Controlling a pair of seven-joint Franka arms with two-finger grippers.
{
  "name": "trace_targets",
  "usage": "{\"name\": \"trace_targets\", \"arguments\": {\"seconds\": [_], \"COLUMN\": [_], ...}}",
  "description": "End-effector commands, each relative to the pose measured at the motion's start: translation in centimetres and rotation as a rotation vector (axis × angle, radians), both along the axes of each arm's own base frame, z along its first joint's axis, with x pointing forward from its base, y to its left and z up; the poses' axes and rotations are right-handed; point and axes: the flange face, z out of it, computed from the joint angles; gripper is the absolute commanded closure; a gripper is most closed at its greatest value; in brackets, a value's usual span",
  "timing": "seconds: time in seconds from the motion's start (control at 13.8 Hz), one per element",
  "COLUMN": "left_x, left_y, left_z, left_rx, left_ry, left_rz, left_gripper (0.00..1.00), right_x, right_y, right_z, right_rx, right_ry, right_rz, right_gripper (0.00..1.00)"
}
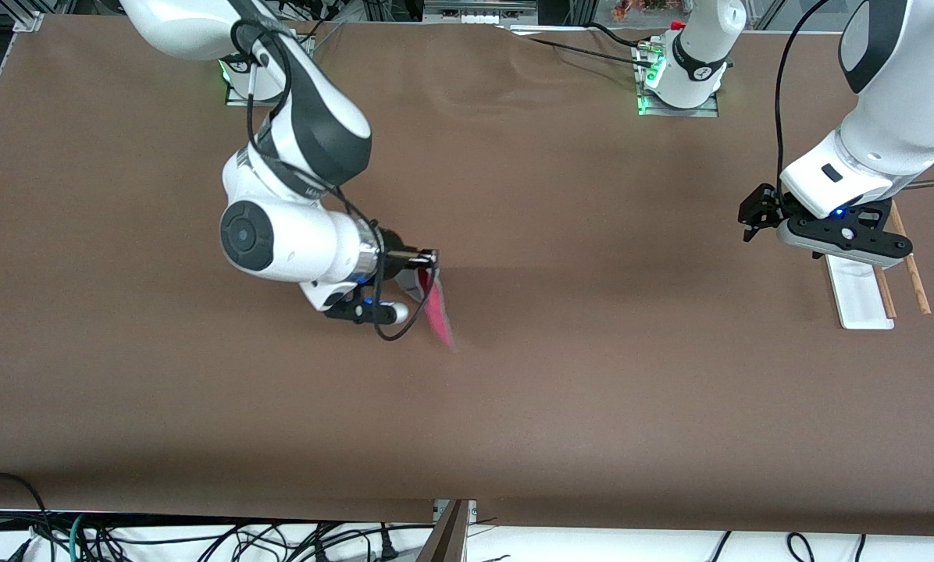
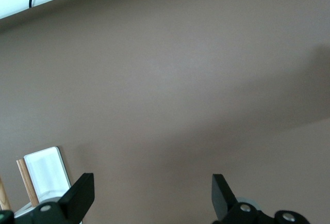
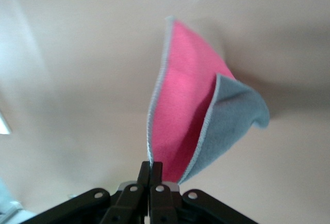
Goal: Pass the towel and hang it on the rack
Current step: 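Lift the grey towel up off the table with the right gripper, then hold the towel up with the right gripper while the left gripper approaches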
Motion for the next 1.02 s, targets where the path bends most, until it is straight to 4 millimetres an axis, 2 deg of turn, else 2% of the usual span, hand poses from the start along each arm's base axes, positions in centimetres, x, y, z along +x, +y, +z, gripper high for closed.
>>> {"name": "trace_targets", "arguments": {"seconds": [0.0, 0.44, 0.73, 0.95], "left_x": [-0.6, -0.3, 0.7, 0.9], "left_y": [0.2, 0.2, -0.9, -2.0], "left_z": [0.5, 0.1, -0.8, -1.9], "left_rx": [-0.018, -0.038, -0.16, -0.285], "left_ry": [-0.008, 0.001, 0.03, 0.072], "left_rz": [-0.005, 0.004, 0.027, 0.046], "left_gripper": [0.0, 0.0, 0.0, 0.0], "right_x": [-0.6, -1.3, -2.4, -3.4], "right_y": [2.3, 5.7, 8.3, 9.8], "right_z": [2.3, 7.6, 10.4, 11.7], "right_rx": [0.114, 0.323, 0.414, 0.464], "right_ry": [0.09, 0.233, 0.29, 0.324], "right_rz": [-0.123, -0.365, -0.511, -0.57], "right_gripper": [1.0, 1.0, 1.0, 1.0]}}
